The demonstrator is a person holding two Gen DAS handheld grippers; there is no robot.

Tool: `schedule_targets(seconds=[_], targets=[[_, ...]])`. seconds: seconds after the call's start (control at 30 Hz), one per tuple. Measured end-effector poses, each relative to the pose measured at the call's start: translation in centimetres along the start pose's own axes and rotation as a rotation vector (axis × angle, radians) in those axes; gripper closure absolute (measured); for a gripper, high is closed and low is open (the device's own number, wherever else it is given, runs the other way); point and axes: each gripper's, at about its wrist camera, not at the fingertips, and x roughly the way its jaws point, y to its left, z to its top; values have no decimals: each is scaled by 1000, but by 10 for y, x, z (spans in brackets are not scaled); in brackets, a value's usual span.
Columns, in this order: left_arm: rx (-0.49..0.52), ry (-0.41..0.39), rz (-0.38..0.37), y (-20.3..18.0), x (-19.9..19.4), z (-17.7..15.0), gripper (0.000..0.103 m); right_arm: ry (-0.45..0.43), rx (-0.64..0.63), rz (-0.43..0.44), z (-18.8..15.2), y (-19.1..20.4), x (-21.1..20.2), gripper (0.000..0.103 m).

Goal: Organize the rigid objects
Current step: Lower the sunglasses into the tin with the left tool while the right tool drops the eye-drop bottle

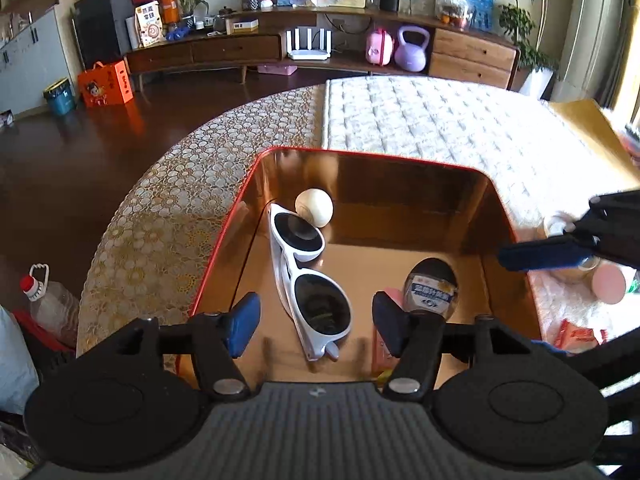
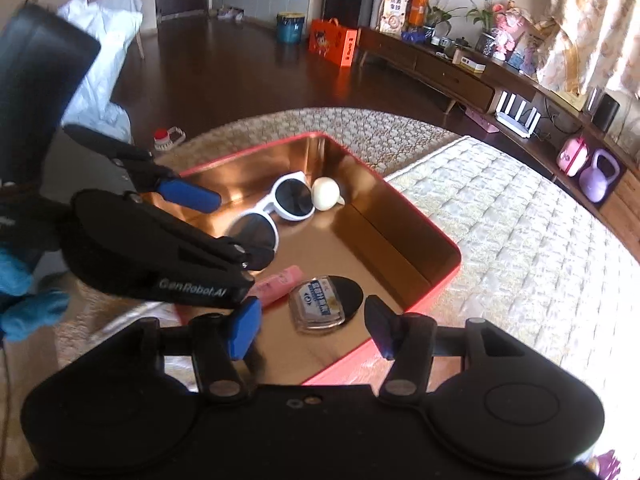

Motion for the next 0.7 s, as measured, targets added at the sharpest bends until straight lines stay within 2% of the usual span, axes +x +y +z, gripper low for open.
schedule_targets(seconds=[0.07,0.3,0.37,0.7], targets=[[-3,-9,3,-1,-8,0,42,-13,26,8,-4,-3,-12,39],[19,-64,6,-14,-43,-8,42,-61,95,10,-21,-11,-52,38],[19,-79,7,-18,-53,-11,42,-78,122,10,-27,-17,-64,32],[32,-159,10,-46,-103,-15,41,-142,253,-19,-61,-46,-122,21]])
